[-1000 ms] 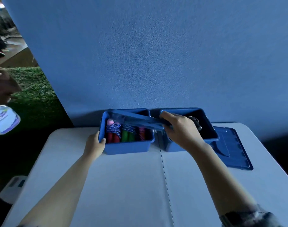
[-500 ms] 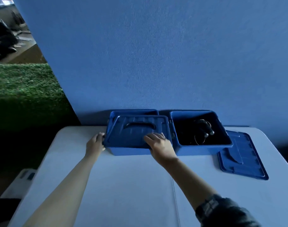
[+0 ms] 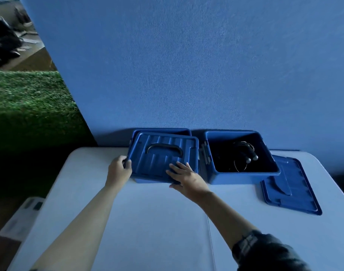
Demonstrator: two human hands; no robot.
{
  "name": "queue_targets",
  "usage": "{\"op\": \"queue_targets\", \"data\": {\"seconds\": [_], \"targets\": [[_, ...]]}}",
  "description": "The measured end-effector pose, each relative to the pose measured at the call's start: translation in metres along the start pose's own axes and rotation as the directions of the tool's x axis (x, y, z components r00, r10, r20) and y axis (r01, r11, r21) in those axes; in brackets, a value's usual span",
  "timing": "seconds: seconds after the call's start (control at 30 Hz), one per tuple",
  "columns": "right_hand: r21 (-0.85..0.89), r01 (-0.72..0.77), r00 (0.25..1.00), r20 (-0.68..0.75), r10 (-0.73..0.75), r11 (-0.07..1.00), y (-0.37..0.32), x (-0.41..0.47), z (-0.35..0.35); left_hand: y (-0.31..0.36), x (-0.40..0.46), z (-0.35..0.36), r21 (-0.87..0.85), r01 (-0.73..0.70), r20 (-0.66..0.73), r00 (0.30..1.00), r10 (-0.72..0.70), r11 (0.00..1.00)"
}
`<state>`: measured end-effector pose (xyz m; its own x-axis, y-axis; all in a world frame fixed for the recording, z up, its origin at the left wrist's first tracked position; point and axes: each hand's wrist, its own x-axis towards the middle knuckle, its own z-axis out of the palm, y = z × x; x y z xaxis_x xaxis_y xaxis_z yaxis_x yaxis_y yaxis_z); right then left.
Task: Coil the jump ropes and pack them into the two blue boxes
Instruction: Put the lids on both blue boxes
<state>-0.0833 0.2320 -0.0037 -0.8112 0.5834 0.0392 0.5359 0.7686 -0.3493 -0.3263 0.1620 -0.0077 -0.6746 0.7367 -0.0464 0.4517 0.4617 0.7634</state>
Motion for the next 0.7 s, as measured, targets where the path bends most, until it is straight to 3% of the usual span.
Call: {"op": "queue_targets", "data": {"seconds": [0.17, 0.33, 0.5, 0.63, 0.7], "targets": [[-0.060, -0.030, 0.998, 0.053, 0.033, 0.998, -0.003, -0.002, -0.006, -0.002, 0.001, 0.000, 0.034, -0.010, -0.011, 1.000, 0.011, 0.999], [-0.140, 0.000, 0.991, -0.130, -0.018, 0.990, -0.009, -0.007, -0.008, -0.004, 0.001, 0.004, 0.030, -0.024, -0.021, 0.999, 0.024, 0.999], [-0.244, 0.040, 0.973, -0.212, -0.094, 0.969, -0.011, -0.005, -0.016, -0.004, -0.002, 0.009, -0.014, 0.012, -0.019, 1.000, -0.013, 1.000], [-0.282, 0.062, 0.980, -0.164, -0.112, 0.957, -0.008, -0.004, -0.019, -0.008, -0.002, 0.007, -0.002, -0.037, 0.010, 0.999, 0.037, 0.999], [-0.226, 0.041, 0.996, -0.072, -0.059, 0.973, -0.002, -0.002, -0.022, -0.007, -0.005, 0.007, -0.002, -0.055, 0.032, 0.998, 0.055, 0.998]]}}
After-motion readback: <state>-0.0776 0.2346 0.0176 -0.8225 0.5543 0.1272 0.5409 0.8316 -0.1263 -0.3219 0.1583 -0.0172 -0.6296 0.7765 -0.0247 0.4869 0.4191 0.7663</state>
